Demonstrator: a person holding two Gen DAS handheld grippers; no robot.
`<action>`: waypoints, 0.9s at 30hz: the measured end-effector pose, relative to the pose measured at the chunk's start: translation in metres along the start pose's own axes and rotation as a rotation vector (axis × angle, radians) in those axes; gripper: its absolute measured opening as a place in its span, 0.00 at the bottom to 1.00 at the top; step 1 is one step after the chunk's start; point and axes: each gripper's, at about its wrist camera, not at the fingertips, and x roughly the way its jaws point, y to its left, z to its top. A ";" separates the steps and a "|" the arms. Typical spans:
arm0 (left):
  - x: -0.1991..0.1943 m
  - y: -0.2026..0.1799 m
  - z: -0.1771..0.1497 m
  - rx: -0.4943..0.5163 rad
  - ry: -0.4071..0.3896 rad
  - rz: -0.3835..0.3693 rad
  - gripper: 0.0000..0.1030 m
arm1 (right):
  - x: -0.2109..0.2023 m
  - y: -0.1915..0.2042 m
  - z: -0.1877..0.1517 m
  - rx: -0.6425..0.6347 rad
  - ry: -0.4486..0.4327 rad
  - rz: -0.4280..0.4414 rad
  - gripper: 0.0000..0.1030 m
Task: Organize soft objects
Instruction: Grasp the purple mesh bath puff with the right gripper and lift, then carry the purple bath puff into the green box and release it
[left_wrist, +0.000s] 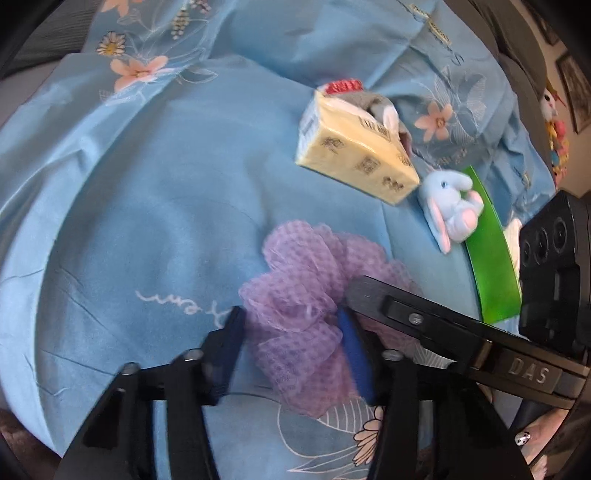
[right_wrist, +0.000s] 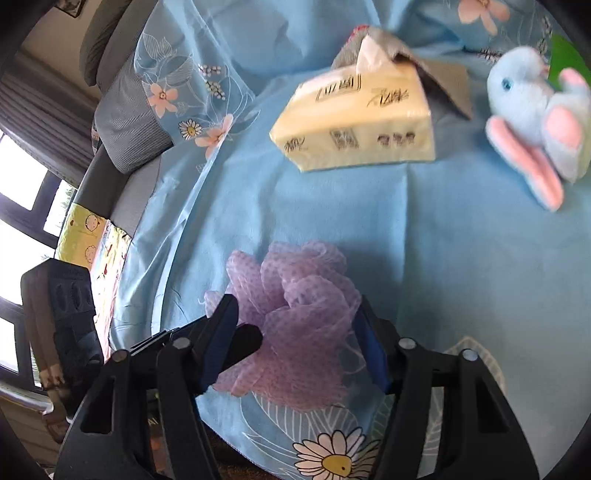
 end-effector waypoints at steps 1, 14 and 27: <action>0.002 -0.003 -0.001 0.016 0.001 -0.004 0.39 | 0.003 0.000 -0.001 0.005 0.011 0.016 0.36; -0.030 -0.099 0.030 0.207 -0.245 -0.120 0.33 | -0.097 -0.014 0.017 0.020 -0.268 0.087 0.17; -0.009 -0.248 0.098 0.353 -0.352 -0.255 0.33 | -0.227 -0.092 0.055 0.146 -0.634 0.044 0.16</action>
